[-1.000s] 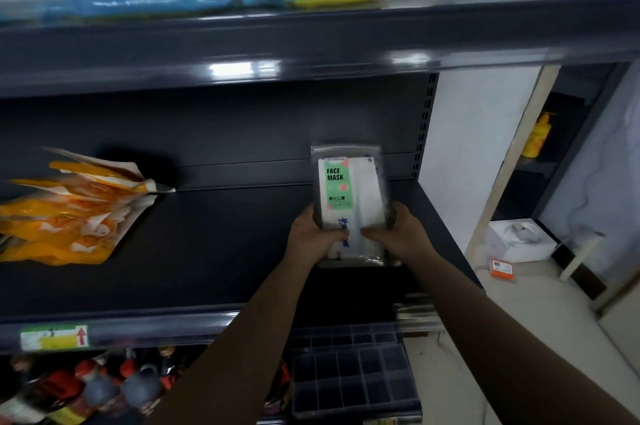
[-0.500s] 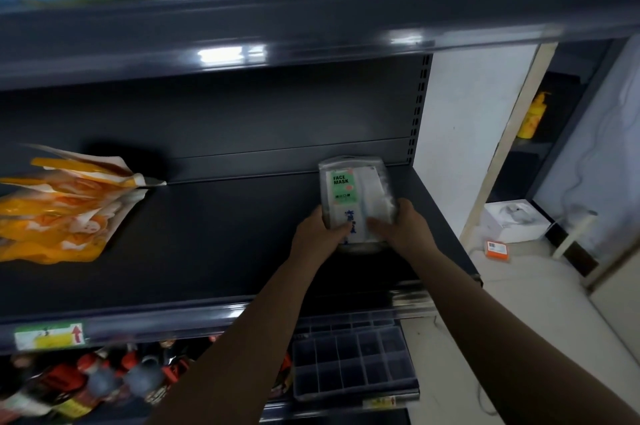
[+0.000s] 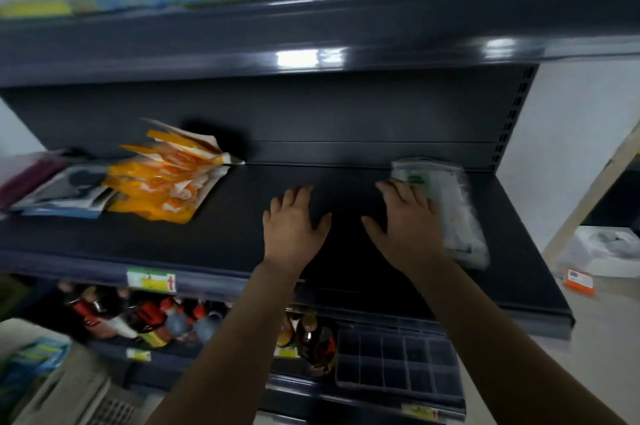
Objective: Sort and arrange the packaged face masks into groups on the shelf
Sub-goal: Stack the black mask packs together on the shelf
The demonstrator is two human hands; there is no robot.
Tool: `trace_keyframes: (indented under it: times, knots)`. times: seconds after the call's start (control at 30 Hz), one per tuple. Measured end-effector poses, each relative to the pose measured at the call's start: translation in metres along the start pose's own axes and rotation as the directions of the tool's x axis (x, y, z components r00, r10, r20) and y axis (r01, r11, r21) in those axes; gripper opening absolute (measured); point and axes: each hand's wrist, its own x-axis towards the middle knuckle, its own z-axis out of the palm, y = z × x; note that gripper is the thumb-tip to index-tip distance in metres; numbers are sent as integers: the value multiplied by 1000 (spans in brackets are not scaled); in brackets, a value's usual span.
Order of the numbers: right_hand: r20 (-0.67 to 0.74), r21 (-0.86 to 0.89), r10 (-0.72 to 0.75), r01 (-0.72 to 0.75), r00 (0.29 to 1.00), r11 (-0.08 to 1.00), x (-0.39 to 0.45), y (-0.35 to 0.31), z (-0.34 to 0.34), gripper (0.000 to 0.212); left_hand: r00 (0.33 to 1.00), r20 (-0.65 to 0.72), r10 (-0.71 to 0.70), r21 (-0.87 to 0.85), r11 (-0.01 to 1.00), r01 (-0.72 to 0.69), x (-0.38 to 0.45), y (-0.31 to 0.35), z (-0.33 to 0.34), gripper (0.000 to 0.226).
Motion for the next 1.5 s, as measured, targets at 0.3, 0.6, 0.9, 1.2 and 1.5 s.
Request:
trace_keyframes:
  times: [0.3, 0.6, 0.9, 1.2, 1.5]
  knots:
    - [185, 35, -263, 261, 947, 965, 8, -146, 49, 60, 983, -27, -182, 214, 960, 183, -34, -137, -73, 62]
    - [272, 149, -430, 403, 861, 903, 3, -314, 107, 59, 951, -80, -298, 261, 915, 309, -76, -290, -153, 62]
    - [263, 161, -418, 387, 870, 908, 9, -422, 161, 62, 954, -70, -290, 300, 906, 298, -80, -401, -196, 59]
    - [280, 402, -242, 115, 929, 908, 53, -464, 195, 69, 965, -27, -261, 274, 926, 258, -33, -455, -200, 61]
    - [321, 529, -121, -72, 939, 845, 115, -494, 247, 67, 972, 21, -235, 206, 952, 226, 42, -502, -185, 62]
